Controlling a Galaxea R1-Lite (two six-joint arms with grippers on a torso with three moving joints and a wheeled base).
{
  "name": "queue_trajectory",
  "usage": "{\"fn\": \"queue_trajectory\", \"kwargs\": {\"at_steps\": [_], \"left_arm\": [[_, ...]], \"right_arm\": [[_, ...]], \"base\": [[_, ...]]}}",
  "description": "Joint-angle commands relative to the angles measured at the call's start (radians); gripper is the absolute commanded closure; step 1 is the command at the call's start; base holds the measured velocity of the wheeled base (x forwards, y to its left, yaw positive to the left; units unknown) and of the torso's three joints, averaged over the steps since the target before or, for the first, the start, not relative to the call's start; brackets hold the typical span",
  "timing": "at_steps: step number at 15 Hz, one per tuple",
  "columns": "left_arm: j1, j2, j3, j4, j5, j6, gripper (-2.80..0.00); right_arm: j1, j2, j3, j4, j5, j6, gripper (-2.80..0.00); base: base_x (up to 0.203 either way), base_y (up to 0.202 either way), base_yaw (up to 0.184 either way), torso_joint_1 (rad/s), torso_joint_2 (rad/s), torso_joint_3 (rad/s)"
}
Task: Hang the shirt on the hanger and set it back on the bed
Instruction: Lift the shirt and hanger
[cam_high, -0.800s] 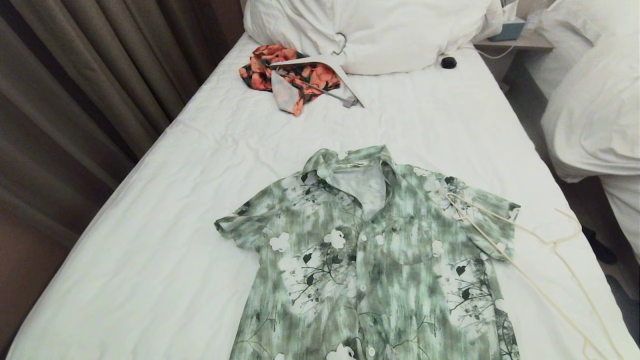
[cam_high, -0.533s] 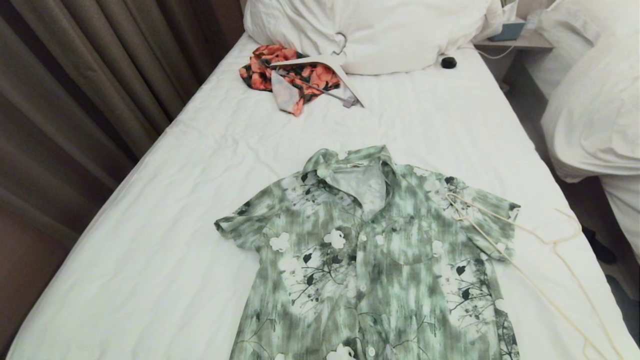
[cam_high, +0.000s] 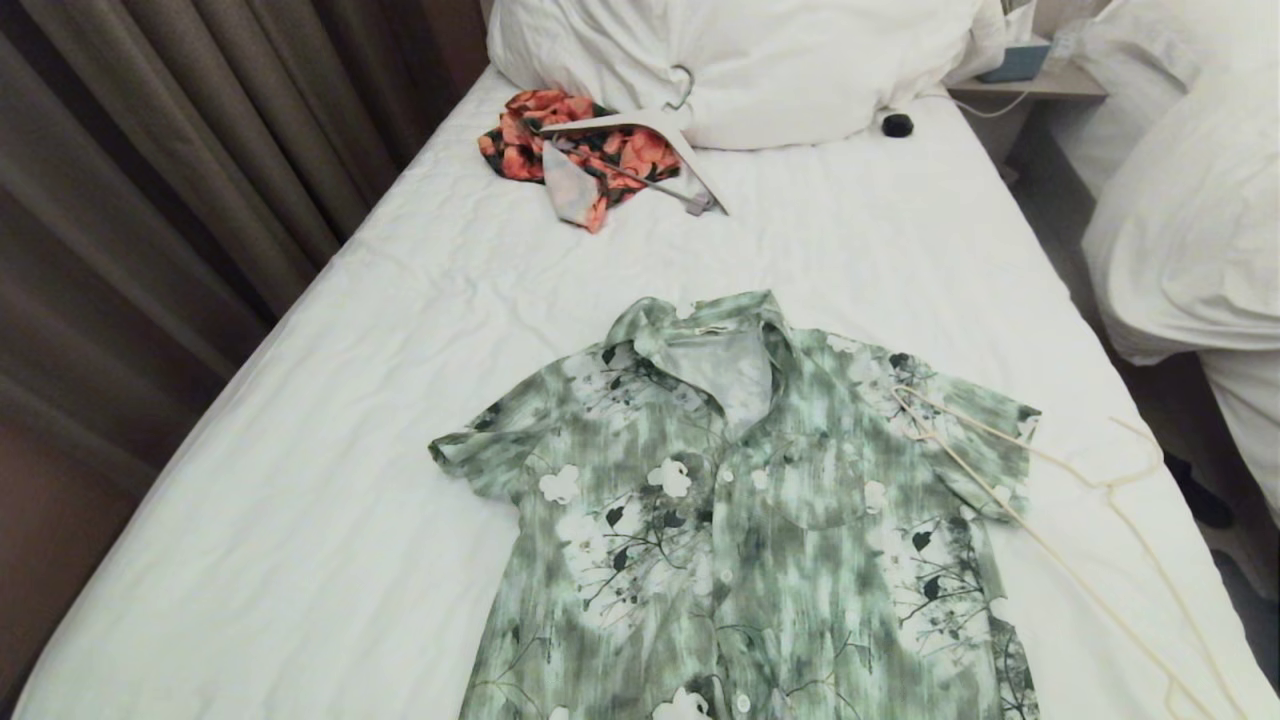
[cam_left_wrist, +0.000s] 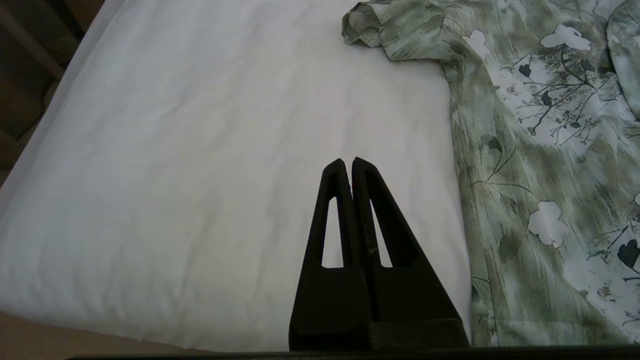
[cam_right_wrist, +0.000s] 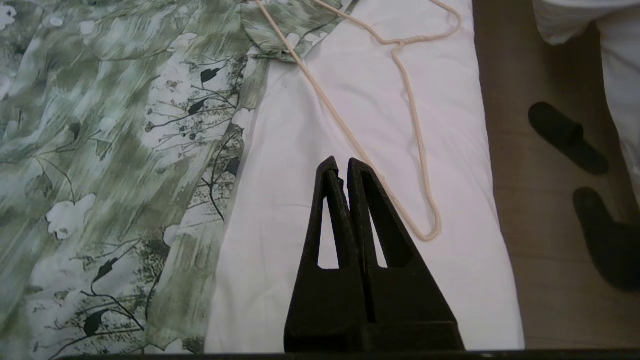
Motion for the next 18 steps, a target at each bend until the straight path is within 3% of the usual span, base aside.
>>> {"fn": "queue_trajectory", "kwargs": {"at_steps": [1, 3, 10, 15, 17, 18], "left_arm": [[0.0, 0.001, 0.0, 0.0, 0.0, 0.0, 0.0], [0.0, 0.001, 0.0, 0.0, 0.0, 0.0, 0.0], [0.0, 0.001, 0.0, 0.0, 0.0, 0.0, 0.0], [0.0, 0.001, 0.0, 0.0, 0.0, 0.0, 0.0], [0.0, 0.001, 0.0, 0.0, 0.0, 0.0, 0.0], [0.0, 0.001, 0.0, 0.0, 0.0, 0.0, 0.0]], "right_arm": [[0.0, 0.0, 0.0, 0.0, 0.007, -0.017, 0.0], [0.0, 0.0, -0.005, 0.001, 0.018, -0.068, 0.0], [-0.001, 0.206, -0.228, 0.122, 0.015, -0.041, 0.0], [-0.033, 0.708, -0.473, 0.13, -0.044, 0.198, 0.0], [-0.129, 0.896, -0.56, 0.129, 0.0, 0.261, 0.0], [-0.23, 0.969, -0.599, 0.131, 0.07, 0.281, 0.0]], "base": [[0.0, 0.0, 0.0, 0.0, 0.0, 0.0], [0.0, 0.0, 0.0, 0.0, 0.0, 0.0], [0.0, 0.0, 0.0, 0.0, 0.0, 0.0], [0.0, 0.0, 0.0, 0.0, 0.0, 0.0], [0.0, 0.0, 0.0, 0.0, 0.0, 0.0], [0.0, 0.0, 0.0, 0.0, 0.0, 0.0]]}}
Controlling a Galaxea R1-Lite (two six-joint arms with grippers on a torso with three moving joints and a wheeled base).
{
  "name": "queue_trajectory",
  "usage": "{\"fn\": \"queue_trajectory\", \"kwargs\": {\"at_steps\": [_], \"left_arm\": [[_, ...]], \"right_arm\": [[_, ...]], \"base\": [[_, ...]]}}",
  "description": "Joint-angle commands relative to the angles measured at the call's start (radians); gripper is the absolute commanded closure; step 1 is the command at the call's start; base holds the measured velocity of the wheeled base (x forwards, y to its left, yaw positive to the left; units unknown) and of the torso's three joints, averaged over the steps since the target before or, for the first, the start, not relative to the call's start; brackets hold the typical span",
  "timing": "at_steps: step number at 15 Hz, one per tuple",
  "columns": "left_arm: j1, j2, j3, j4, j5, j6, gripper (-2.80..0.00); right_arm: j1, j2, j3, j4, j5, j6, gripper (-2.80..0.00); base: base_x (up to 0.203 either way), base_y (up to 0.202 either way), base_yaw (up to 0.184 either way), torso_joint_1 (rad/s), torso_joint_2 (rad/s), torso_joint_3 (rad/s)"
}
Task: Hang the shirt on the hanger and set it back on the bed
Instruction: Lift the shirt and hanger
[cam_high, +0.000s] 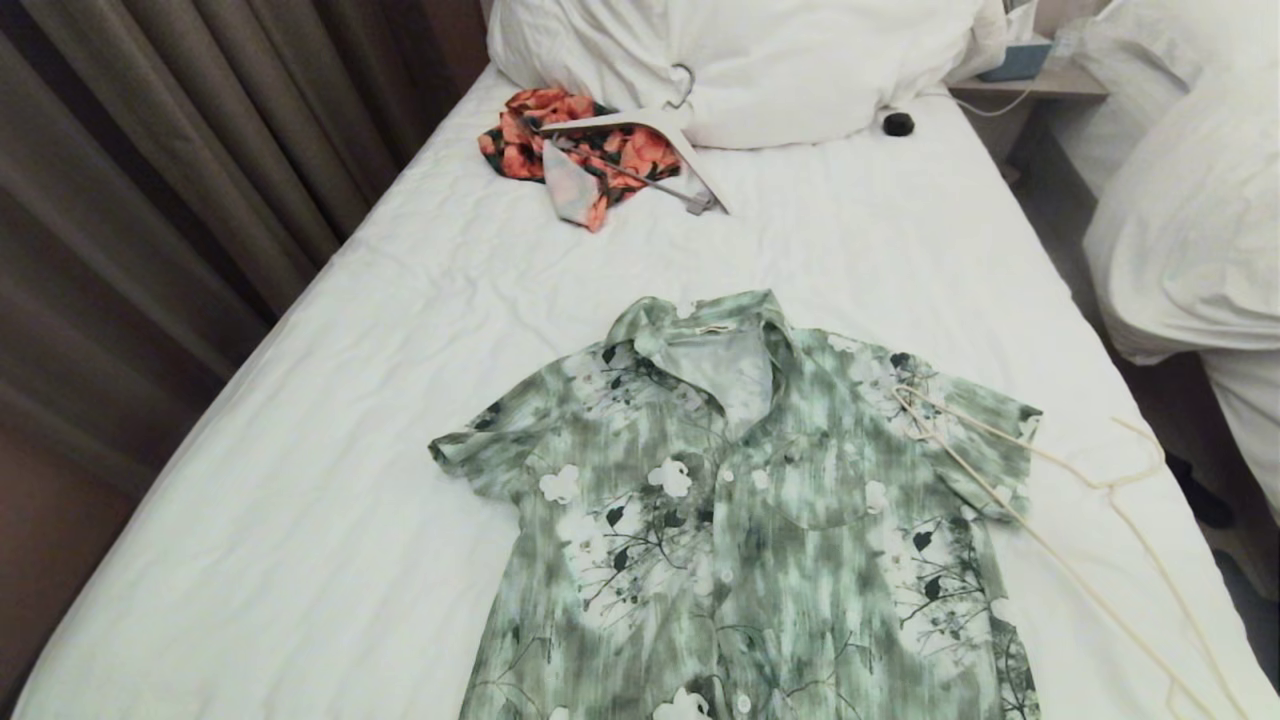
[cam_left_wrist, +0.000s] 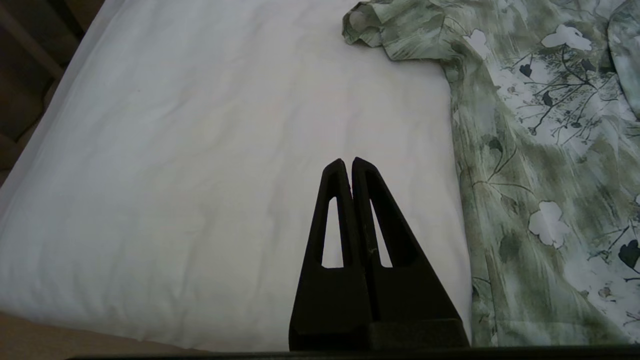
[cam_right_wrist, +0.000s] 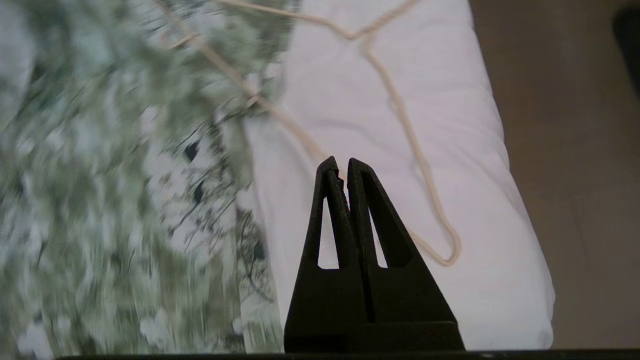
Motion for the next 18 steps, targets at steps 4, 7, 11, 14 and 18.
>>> {"fn": "queue_trajectory", "kwargs": {"at_steps": [4, 7, 11, 14, 18], "left_arm": [[0.0, 0.001, 0.0, 0.0, 0.0, 0.0, 0.0], [0.0, 0.001, 0.0, 0.0, 0.0, 0.0, 0.0], [0.0, 0.001, 0.0, 0.0, 0.0, 0.0, 0.0], [0.0, 0.001, 0.0, 0.0, 0.0, 0.0, 0.0], [0.0, 0.001, 0.0, 0.0, 0.0, 0.0, 0.0]], "right_arm": [[-0.427, 0.481, -0.196, 0.103, 0.293, -0.074, 0.0], [-0.626, 0.63, -0.23, 0.166, 0.59, -0.249, 0.0], [-0.731, 0.861, -0.265, 0.205, 0.753, -0.402, 0.0], [-0.772, 1.016, -0.369, 0.34, 0.867, -0.521, -2.8], [-0.779, 1.06, -0.409, 0.433, 1.062, -0.62, -2.8]], "base": [[0.0, 0.0, 0.0, 0.0, 0.0, 0.0], [0.0, 0.0, 0.0, 0.0, 0.0, 0.0], [0.0, 0.0, 0.0, 0.0, 0.0, 0.0], [0.0, 0.0, 0.0, 0.0, 0.0, 0.0], [0.0, 0.0, 0.0, 0.0, 0.0, 0.0]]}}
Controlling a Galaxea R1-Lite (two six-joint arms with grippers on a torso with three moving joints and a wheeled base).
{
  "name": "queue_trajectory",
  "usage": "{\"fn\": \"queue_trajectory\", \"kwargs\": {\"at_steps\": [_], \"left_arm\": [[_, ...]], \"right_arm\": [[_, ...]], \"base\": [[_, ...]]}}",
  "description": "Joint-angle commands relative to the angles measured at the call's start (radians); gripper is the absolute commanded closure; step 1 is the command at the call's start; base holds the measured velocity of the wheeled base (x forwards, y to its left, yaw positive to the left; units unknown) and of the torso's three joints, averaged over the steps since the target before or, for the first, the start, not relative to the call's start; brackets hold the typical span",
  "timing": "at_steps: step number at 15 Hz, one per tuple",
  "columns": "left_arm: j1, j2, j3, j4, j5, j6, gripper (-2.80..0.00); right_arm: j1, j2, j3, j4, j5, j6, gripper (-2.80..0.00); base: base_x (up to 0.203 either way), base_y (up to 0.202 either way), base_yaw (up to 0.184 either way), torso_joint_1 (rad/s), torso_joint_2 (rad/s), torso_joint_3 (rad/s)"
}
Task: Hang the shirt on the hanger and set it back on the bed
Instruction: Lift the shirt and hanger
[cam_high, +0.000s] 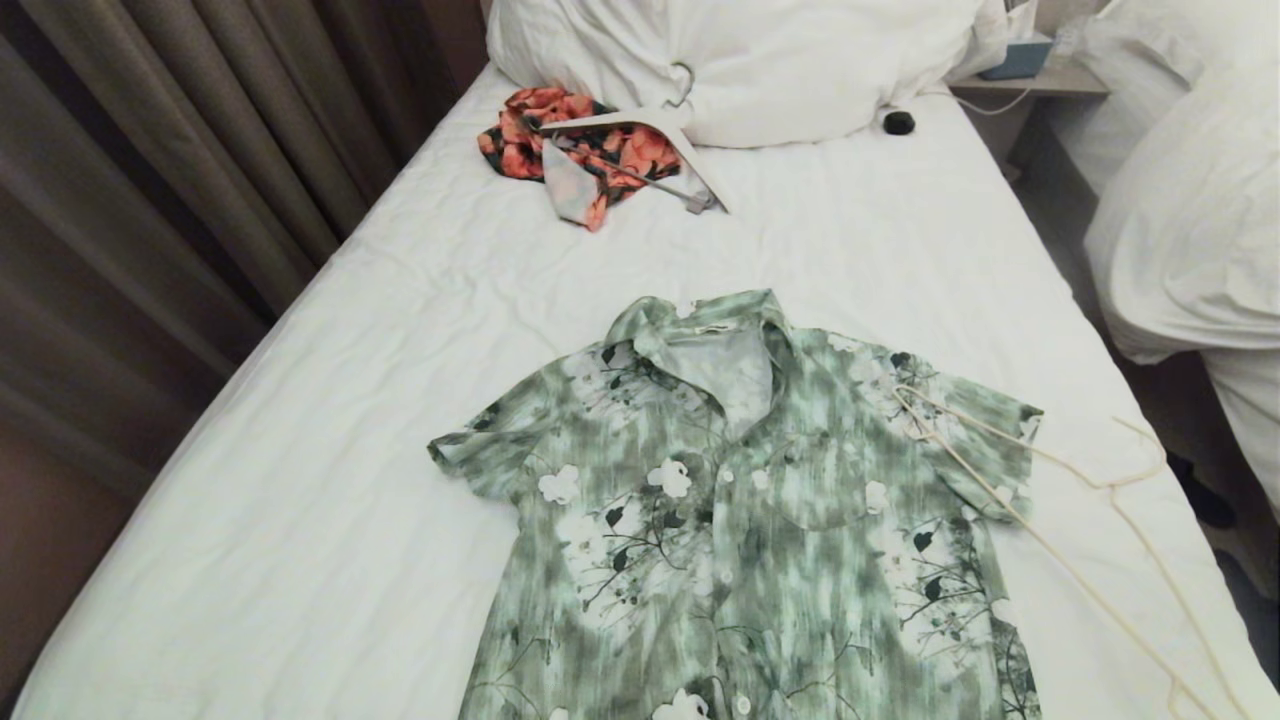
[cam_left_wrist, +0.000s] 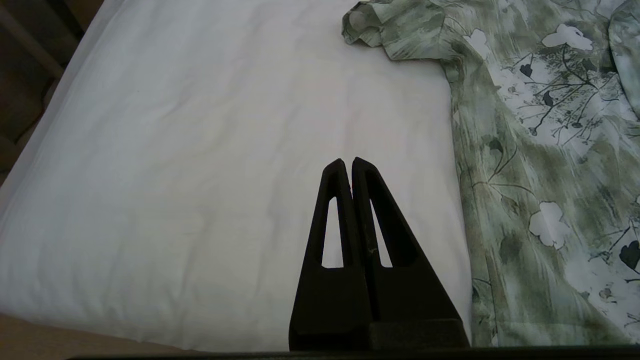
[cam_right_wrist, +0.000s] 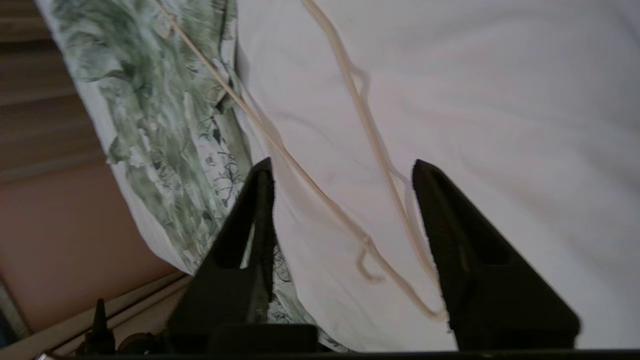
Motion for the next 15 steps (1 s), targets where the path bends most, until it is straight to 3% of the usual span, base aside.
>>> {"fn": "queue_trajectory", "kwargs": {"at_steps": [1, 6, 8, 10, 15], "left_arm": [[0.0, 0.001, 0.0, 0.0, 0.0, 0.0, 0.0], [0.0, 0.001, 0.0, 0.0, 0.0, 0.0, 0.0], [0.0, 0.001, 0.0, 0.0, 0.0, 0.0, 0.0], [0.0, 0.001, 0.0, 0.0, 0.0, 0.0, 0.0], [0.0, 0.001, 0.0, 0.0, 0.0, 0.0, 0.0]], "right_arm": [[0.0, 0.039, -0.002, 0.002, 0.034, -0.018, -2.8], [0.047, 0.137, -0.002, -0.106, 0.043, -0.05, -2.8], [0.072, 0.175, 0.004, -0.151, 0.09, -0.044, -2.8], [0.107, 0.177, 0.005, -0.157, 0.148, -0.017, -2.8], [0.186, 0.175, 0.014, -0.158, 0.177, -0.003, -2.8]], "base": [[0.0, 0.0, 0.0, 0.0, 0.0, 0.0], [0.0, 0.0, 0.0, 0.0, 0.0, 0.0], [0.0, 0.0, 0.0, 0.0, 0.0, 0.0], [0.0, 0.0, 0.0, 0.0, 0.0, 0.0], [0.0, 0.0, 0.0, 0.0, 0.0, 0.0]]}}
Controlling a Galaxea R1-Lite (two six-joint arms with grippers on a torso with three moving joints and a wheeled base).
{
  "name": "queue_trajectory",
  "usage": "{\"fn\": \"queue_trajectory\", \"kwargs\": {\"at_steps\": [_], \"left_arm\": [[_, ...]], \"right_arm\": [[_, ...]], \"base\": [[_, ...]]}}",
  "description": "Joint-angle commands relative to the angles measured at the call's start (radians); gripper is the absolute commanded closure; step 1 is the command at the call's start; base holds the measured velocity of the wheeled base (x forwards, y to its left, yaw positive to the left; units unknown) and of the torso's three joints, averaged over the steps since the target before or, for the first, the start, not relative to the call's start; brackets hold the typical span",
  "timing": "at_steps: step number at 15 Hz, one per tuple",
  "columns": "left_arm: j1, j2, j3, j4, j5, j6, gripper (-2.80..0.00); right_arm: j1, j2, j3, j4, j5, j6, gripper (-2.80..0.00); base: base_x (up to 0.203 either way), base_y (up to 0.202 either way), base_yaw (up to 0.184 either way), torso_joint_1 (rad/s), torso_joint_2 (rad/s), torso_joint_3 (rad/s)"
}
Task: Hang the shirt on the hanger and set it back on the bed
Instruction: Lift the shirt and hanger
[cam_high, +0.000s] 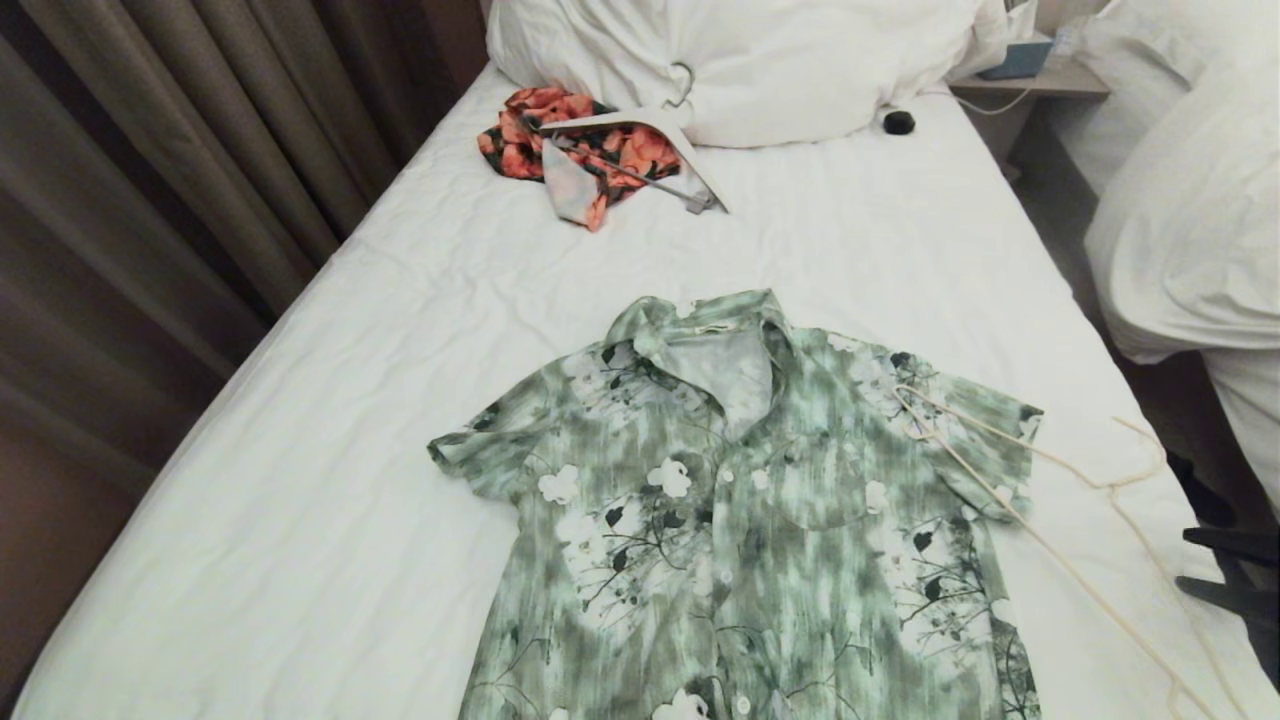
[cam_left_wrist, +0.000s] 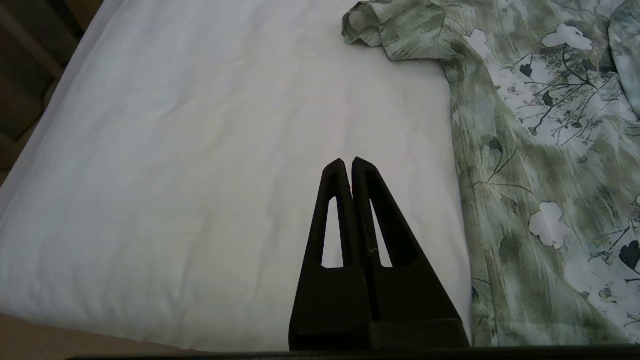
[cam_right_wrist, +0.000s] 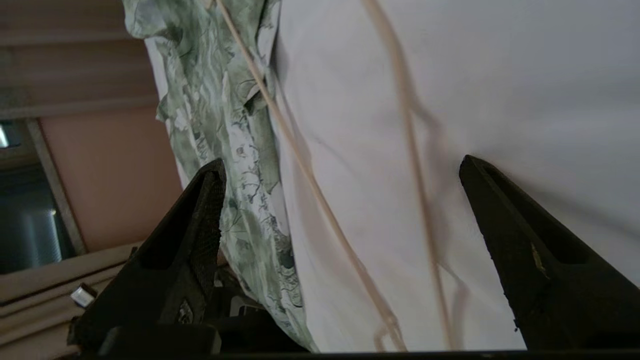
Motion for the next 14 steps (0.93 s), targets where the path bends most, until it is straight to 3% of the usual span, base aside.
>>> {"fn": "queue_trajectory", "kwargs": {"at_steps": [1, 14], "left_arm": [[0.0, 0.001, 0.0, 0.0, 0.0, 0.0, 0.0], [0.0, 0.001, 0.0, 0.0, 0.0, 0.0, 0.0]], "right_arm": [[0.025, -0.001, 0.002, 0.001, 0.012, -0.003, -2.8], [0.2, 0.037, -0.011, -0.148, 0.037, 0.038, -2.8]], "base": [[0.0, 0.0, 0.0, 0.0, 0.0, 0.0], [0.0, 0.0, 0.0, 0.0, 0.0, 0.0]]}}
